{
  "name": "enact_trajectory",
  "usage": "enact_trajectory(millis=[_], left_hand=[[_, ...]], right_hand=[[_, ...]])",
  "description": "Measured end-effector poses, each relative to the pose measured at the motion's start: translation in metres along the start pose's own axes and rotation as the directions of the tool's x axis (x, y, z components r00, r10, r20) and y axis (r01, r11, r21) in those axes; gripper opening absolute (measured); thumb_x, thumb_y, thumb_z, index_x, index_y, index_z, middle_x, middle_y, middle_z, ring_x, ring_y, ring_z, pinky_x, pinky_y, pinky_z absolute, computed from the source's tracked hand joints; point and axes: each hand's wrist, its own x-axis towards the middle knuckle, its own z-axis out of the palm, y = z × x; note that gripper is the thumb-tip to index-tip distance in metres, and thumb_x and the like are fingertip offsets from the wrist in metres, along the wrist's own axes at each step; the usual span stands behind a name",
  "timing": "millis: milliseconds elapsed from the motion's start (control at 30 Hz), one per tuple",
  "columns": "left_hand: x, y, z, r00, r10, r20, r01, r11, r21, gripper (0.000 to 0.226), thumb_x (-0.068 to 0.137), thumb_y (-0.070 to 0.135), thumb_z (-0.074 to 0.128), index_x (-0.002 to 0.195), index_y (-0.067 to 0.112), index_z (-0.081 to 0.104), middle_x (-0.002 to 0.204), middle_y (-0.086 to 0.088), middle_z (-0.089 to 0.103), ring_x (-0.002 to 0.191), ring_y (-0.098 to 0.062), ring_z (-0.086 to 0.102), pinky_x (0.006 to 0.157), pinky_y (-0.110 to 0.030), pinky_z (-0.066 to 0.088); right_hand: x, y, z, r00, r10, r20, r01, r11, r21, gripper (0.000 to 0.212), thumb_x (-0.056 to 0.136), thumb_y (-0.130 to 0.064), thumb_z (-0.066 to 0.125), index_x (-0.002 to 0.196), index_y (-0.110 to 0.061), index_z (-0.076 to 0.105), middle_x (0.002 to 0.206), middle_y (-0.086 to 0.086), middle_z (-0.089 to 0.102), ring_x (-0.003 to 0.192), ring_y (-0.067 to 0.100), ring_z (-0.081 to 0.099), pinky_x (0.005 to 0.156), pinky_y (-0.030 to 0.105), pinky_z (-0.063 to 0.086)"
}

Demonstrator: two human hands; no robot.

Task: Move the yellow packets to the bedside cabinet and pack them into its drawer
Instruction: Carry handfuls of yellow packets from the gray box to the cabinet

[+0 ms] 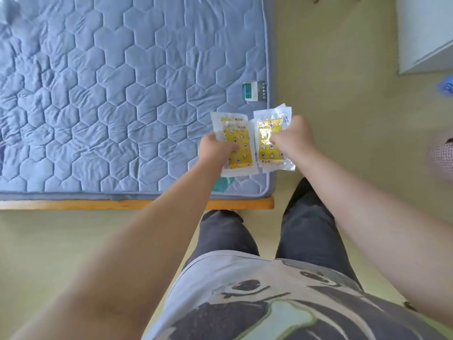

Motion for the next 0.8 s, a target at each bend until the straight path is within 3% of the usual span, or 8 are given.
enact_trajectory(millis=[300,400,500,700,800], left_hand=[[0.029,0.166,0.172,0.994,-0.066,-0.084,0.041,0.962,-0.270,0.029,0.081,0.001,0.070,0.105,0.010,0.058,0.101,-0.005,0.068,0.080,-0.020,0.067,0.077,-0.037,0.058],[0.037,0.227,0.219,0.994,-0.074,-0.084,0.044,0.947,-0.318,0.032,0.080,0.000,0.070,0.109,0.010,0.061,0.103,-0.007,0.070,0.085,-0.023,0.069,0.078,-0.041,0.059],[0.051,0.283,0.241,0.995,-0.029,-0.100,-0.004,0.950,-0.312,0.029,0.079,-0.002,0.070,0.103,0.012,0.062,0.100,-0.005,0.070,0.083,-0.022,0.069,0.073,-0.037,0.059],[0.099,0.379,0.244,0.994,0.039,-0.106,-0.070,0.950,-0.303,0.025,0.078,-0.004,0.070,0.089,0.017,0.061,0.100,-0.007,0.071,0.087,-0.025,0.071,0.081,-0.044,0.058],[0.135,0.438,0.235,0.992,0.073,-0.107,-0.101,0.956,-0.275,0.028,0.079,-0.001,0.071,0.102,0.013,0.062,0.102,-0.005,0.070,0.088,-0.022,0.070,0.081,-0.040,0.058]], right_hand=[[0.170,-0.047,-0.193,0.989,-0.101,0.106,0.113,0.987,-0.110,0.036,0.075,0.003,0.056,0.065,-0.019,0.030,0.062,-0.001,0.033,0.051,0.016,0.035,0.046,0.024,0.028],[0.221,-0.070,-0.249,0.987,-0.130,0.099,0.140,0.985,-0.104,0.035,0.071,0.004,0.056,0.065,-0.018,0.030,0.062,-0.001,0.033,0.059,0.022,0.036,0.050,0.026,0.030],[0.262,-0.096,-0.288,0.982,-0.152,0.109,0.164,0.981,-0.105,0.035,0.075,0.004,0.055,0.066,-0.018,0.030,0.063,-0.002,0.031,0.058,0.019,0.034,0.050,0.025,0.028],[0.341,-0.155,-0.326,0.980,-0.158,0.118,0.170,0.980,-0.102,0.030,0.078,0.002,0.055,0.072,-0.018,0.034,0.069,-0.002,0.034,0.061,0.016,0.036,0.051,0.025,0.030],[0.386,-0.198,-0.337,0.980,-0.167,0.111,0.179,0.978,-0.109,0.031,0.078,0.003,0.057,0.071,-0.016,0.034,0.067,-0.001,0.032,0.056,0.015,0.034,0.047,0.023,0.027]])
